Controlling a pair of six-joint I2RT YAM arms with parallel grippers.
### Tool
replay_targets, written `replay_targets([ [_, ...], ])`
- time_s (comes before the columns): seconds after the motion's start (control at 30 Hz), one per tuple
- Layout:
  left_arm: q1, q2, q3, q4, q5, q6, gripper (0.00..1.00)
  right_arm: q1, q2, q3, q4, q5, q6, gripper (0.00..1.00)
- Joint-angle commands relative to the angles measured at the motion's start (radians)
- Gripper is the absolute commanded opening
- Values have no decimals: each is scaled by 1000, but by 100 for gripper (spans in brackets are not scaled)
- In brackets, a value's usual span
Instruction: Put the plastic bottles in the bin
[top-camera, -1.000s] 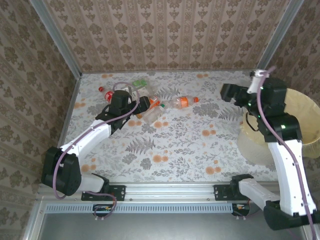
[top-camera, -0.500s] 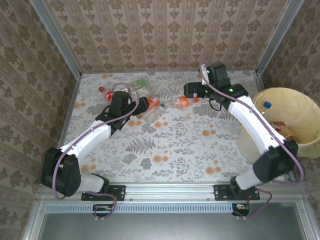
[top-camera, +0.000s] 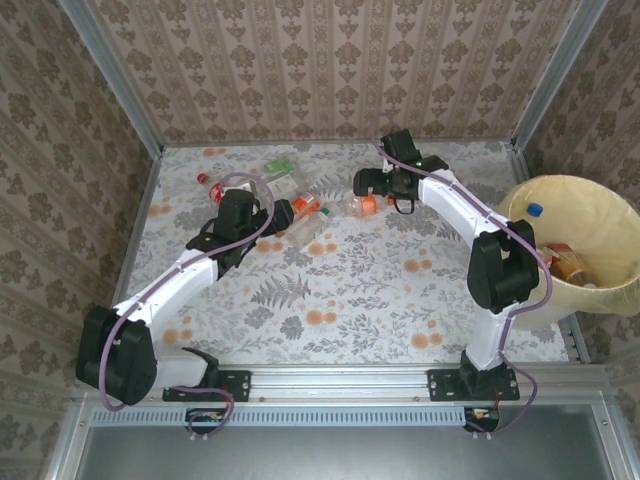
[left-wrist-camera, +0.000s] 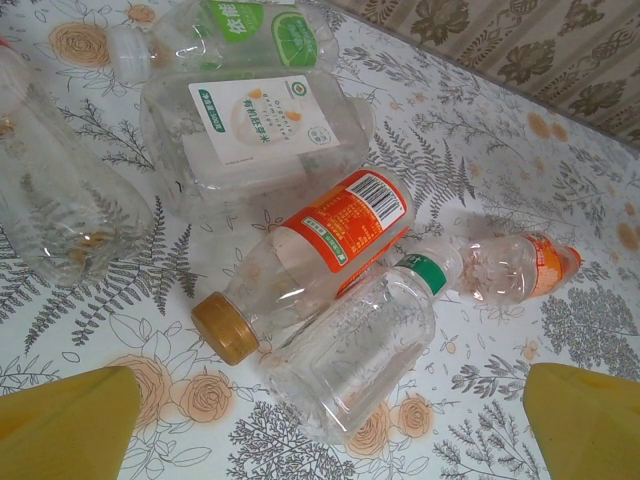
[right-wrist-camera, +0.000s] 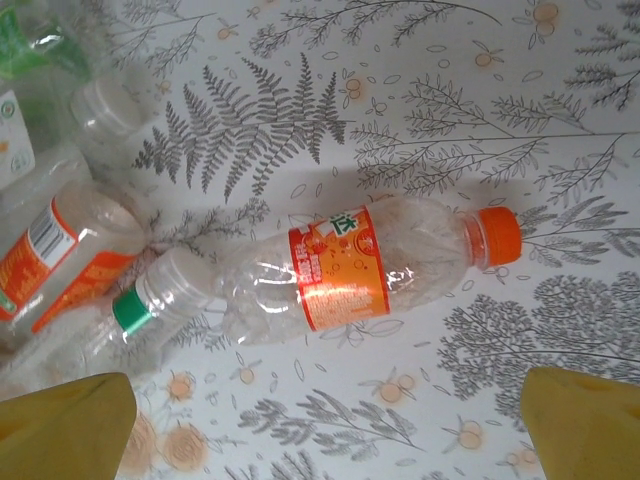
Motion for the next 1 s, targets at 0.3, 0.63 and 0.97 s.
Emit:
replay_targets([
  [0.3,6,-2,-6,-4,-13,6,100,59,257,263,-87,313,349,99],
  [0.63,26,11,-34,1,-34,4,100,112,436,472,-284,516,343,100],
  [0.97,38,56,-26,2,-20,15,100,112,344,266,-239,422,293,100],
])
